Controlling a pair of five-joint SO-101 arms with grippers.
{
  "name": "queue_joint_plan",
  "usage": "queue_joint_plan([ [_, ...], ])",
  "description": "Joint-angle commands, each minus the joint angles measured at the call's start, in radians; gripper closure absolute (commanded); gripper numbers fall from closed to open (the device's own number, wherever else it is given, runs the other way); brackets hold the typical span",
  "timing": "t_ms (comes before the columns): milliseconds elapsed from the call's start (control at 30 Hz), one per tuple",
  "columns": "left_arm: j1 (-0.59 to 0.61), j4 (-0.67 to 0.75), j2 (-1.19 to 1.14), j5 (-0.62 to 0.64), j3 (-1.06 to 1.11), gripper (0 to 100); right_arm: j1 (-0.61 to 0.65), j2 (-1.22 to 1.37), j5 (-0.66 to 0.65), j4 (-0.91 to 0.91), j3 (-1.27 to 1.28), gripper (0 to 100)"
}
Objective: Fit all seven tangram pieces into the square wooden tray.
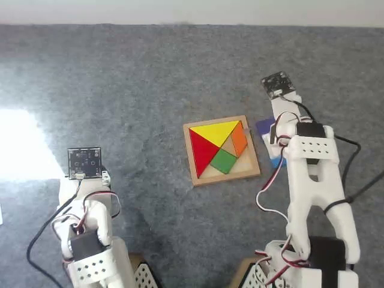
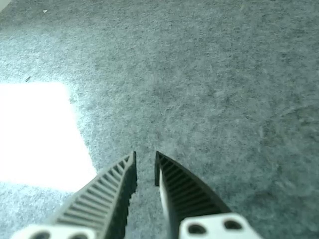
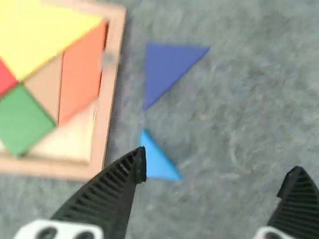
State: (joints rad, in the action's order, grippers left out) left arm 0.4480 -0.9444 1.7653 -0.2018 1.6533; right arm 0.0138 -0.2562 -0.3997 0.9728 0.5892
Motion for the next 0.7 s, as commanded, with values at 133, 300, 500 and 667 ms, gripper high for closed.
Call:
queue_joint_plan([
  [133, -0.044, 0.028, 0.008, 0.000, 0.007, 94, 0.038, 0.062, 0.186, -0.082, -0.118, 59.3],
  [300, -0.048, 0.028, 0.008, 0.000, 0.007, 94, 0.042, 0.262, 0.288, -0.082, -0.282, 59.3],
  [500, -0.048, 0.023, 0.008, 0.000, 0.005, 94, 0.071, 0.478, 0.643, -0.082, -0.468, 59.3],
  [667, -0.048, 0.023, 0.008, 0.000, 0.005, 94, 0.107, 0.584, 0.845, -0.082, -0.578, 59.3],
])
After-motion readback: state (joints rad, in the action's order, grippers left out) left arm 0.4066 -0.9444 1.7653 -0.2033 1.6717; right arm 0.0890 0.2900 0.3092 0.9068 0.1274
